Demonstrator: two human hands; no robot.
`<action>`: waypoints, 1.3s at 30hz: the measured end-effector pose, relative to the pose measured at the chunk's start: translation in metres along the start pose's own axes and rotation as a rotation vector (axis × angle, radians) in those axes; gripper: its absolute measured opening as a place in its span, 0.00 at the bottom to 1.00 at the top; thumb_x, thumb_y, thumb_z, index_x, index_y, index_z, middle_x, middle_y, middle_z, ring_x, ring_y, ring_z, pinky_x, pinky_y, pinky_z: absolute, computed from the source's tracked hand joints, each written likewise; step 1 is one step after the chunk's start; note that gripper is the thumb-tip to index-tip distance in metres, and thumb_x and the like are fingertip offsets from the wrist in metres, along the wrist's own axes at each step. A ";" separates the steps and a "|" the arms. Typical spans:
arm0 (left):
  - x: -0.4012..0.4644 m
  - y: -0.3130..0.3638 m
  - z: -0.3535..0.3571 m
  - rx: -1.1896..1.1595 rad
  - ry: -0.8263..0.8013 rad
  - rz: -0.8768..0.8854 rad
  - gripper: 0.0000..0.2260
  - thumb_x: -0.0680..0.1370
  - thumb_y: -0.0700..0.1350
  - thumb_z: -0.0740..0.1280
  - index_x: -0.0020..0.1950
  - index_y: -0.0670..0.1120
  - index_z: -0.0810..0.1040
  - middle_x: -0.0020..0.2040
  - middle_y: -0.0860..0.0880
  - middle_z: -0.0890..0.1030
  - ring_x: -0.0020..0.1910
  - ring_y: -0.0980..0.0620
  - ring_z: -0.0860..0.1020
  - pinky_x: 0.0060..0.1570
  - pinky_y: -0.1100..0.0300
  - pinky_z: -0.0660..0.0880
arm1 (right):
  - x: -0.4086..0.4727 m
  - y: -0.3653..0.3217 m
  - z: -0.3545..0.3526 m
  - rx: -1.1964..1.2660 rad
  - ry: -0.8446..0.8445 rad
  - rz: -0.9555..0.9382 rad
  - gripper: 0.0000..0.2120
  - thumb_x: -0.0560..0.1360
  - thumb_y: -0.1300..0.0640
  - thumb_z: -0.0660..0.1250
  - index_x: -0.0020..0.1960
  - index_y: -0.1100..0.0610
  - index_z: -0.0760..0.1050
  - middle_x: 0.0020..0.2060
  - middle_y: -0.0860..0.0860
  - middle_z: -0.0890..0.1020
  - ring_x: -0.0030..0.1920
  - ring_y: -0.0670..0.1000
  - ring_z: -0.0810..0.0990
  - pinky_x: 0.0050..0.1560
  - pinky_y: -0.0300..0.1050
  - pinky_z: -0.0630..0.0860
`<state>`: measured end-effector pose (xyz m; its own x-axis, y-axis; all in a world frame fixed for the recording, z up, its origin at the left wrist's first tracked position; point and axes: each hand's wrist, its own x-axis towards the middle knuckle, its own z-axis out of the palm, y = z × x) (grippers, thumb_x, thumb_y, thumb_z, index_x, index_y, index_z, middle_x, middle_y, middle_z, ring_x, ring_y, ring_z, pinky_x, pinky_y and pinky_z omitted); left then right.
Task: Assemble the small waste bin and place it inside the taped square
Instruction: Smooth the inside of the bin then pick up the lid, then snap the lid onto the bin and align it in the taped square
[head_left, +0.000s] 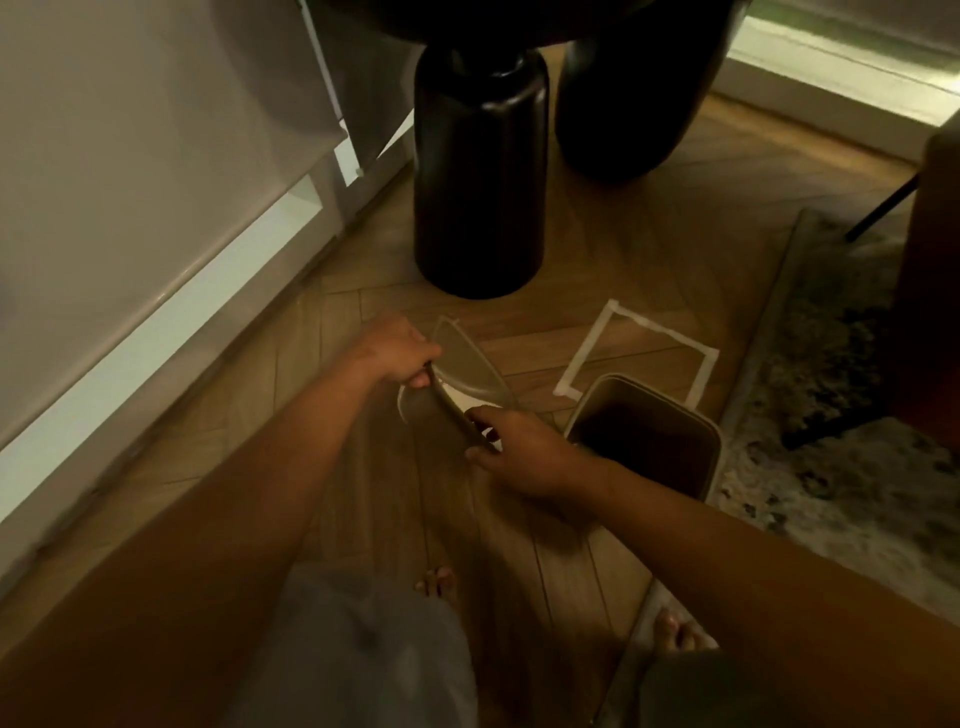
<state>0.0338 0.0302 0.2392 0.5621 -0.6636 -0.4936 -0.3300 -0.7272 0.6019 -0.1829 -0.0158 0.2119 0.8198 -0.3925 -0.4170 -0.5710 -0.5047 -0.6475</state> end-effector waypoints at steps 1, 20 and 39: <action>-0.002 0.012 -0.001 -0.010 0.026 0.003 0.09 0.79 0.43 0.70 0.44 0.39 0.85 0.32 0.45 0.85 0.28 0.56 0.82 0.35 0.66 0.79 | -0.004 0.001 -0.004 0.012 0.041 0.005 0.22 0.82 0.53 0.68 0.75 0.51 0.72 0.67 0.51 0.80 0.63 0.52 0.79 0.60 0.48 0.77; -0.023 0.101 0.077 -0.235 0.069 0.438 0.40 0.74 0.74 0.56 0.80 0.53 0.64 0.76 0.47 0.69 0.71 0.47 0.71 0.66 0.44 0.73 | -0.061 0.062 -0.115 0.638 0.669 0.122 0.07 0.84 0.55 0.63 0.53 0.46 0.80 0.46 0.48 0.86 0.45 0.44 0.85 0.41 0.41 0.80; -0.002 0.101 0.162 -0.401 -0.251 0.270 0.30 0.82 0.64 0.58 0.81 0.53 0.60 0.77 0.49 0.69 0.73 0.45 0.71 0.68 0.46 0.72 | -0.093 0.149 -0.142 1.329 0.949 0.357 0.04 0.80 0.61 0.69 0.53 0.54 0.77 0.50 0.53 0.82 0.49 0.50 0.82 0.48 0.48 0.81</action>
<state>-0.1236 -0.0697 0.1992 0.2828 -0.8748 -0.3934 -0.0947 -0.4336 0.8961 -0.3502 -0.1641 0.2450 0.0661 -0.8820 -0.4665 0.1282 0.4712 -0.8727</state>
